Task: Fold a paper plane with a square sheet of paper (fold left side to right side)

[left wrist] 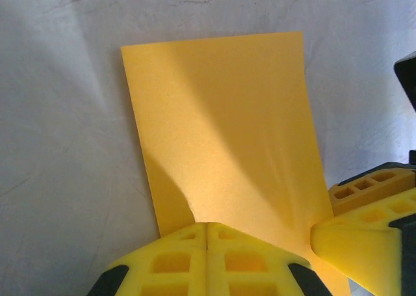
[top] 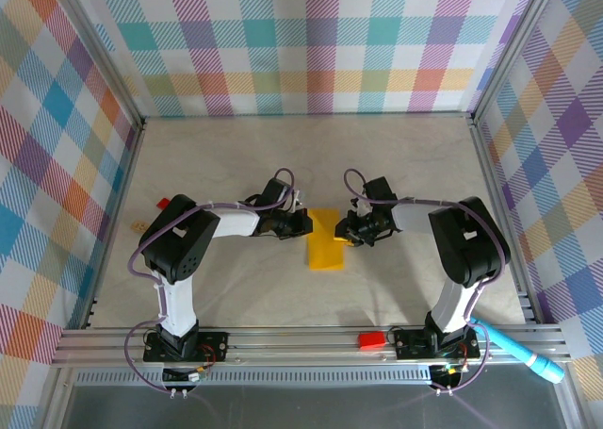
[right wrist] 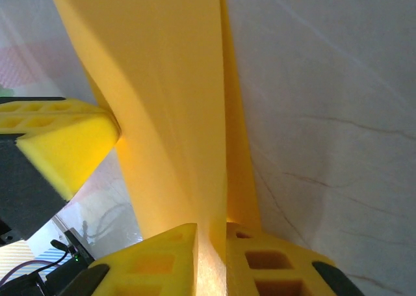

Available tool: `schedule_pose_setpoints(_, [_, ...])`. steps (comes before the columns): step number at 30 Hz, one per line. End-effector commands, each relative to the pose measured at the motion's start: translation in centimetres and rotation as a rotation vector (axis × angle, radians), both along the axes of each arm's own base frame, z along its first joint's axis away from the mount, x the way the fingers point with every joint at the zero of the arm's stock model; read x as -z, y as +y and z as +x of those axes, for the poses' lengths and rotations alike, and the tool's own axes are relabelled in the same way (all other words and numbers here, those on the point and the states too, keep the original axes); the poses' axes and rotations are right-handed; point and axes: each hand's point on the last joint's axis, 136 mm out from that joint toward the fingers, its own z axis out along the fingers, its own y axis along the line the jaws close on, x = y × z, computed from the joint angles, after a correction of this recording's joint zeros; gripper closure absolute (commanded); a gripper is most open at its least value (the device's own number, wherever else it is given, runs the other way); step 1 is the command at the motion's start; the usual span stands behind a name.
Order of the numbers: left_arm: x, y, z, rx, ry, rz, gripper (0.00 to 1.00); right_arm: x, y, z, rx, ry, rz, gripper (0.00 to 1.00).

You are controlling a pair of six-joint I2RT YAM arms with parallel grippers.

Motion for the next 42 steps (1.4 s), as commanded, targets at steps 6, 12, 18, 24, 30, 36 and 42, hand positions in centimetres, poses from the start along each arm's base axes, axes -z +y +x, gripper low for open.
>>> schedule_pose_setpoints(6, [0.0, 0.3, -1.3, 0.011, 0.027, 0.029, 1.00, -0.6, 0.3, 0.0, -0.023, -0.001, 0.040, 0.94])
schedule_pose_setpoints(12, [-3.7, 0.6, 0.1, 0.045, -0.096, 0.050, 0.86, -1.6, 0.6, -0.2, -0.006, 0.015, 0.082, 0.97])
schedule_pose_setpoints(18, [-7.5, 1.0, -1.8, 0.166, -0.252, 0.083, 0.62, -2.7, 1.2, -0.2, 0.015, 0.049, 0.127, 0.96])
schedule_pose_setpoints(24, [-8.8, 0.2, -6.9, 0.313, -0.383, 0.136, 0.50, -2.9, 1.2, 0.0, 0.038, 0.071, 0.131, 0.97])
schedule_pose_setpoints(30, [-8.5, -2.3, -11.5, 0.449, -0.488, 0.229, 0.42, -2.8, 1.2, 0.0, 0.055, 0.098, 0.127, 0.97])
schedule_pose_setpoints(36, [-7.3, -4.2, -12.3, 0.497, -0.528, 0.347, 0.38, -2.8, 1.3, 0.1, 0.063, 0.106, 0.136, 0.96])
schedule_pose_setpoints(42, [-6.0, -5.6, -11.8, 0.530, -0.582, 0.487, 0.36, -2.8, 1.5, 0.1, 0.069, 0.117, 0.149, 0.97])
